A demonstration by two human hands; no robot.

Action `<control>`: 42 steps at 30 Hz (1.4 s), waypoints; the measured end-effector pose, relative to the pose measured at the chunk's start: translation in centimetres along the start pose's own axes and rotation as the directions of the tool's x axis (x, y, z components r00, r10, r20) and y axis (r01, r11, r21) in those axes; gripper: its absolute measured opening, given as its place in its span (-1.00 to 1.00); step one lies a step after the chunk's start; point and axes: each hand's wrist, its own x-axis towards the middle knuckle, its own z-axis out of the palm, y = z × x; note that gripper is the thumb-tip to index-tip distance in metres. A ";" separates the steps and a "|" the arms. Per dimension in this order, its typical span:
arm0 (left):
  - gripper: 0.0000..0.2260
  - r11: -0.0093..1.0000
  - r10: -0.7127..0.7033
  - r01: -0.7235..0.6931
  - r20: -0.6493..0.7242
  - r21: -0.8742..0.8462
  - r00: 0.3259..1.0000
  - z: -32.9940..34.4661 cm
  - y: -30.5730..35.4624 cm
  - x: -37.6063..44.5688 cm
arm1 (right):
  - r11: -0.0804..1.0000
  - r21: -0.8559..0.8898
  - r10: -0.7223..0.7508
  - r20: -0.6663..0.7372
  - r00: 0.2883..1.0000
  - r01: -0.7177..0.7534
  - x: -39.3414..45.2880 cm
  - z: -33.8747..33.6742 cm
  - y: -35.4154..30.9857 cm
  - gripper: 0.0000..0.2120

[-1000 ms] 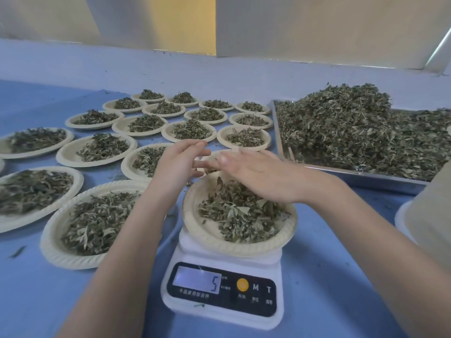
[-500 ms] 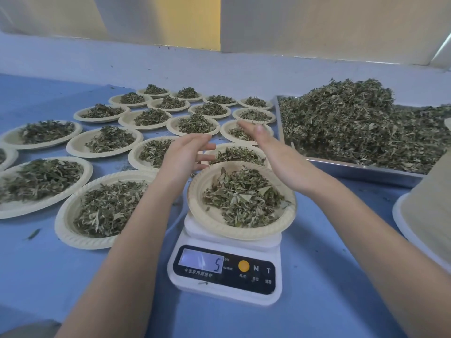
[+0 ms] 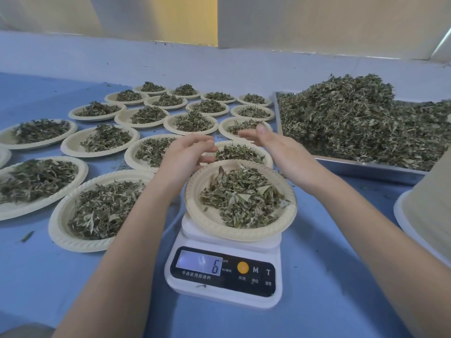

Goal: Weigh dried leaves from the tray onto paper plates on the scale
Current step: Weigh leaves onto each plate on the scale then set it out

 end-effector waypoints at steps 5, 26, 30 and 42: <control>-0.87 1.000 0.005 -0.006 0.018 0.021 1.000 -0.1 -0.1 -0.1 | 0.999 -0.050 0.006 0.004 1.000 -0.006 -0.1 -0.1 0.0 -0.52; -0.86 0.999 0.018 -0.018 -0.003 0.031 1.000 -0.3 0.4 -0.5 | 0.527 -0.649 0.576 -0.203 0.792 -0.549 10.9 -10.4 14.6 -0.32; -0.77 0.999 0.040 -0.040 0.003 0.011 0.999 -0.6 0.6 -0.6 | 0.494 -0.703 0.514 -0.239 0.824 -0.512 13.2 -10.9 15.6 -0.28; -0.63 0.998 0.063 -0.063 -0.002 0.013 0.998 -0.1 1.0 -0.8 | 0.517 -0.703 0.358 -0.341 0.869 -0.489 14.9 -11.2 17.7 -0.58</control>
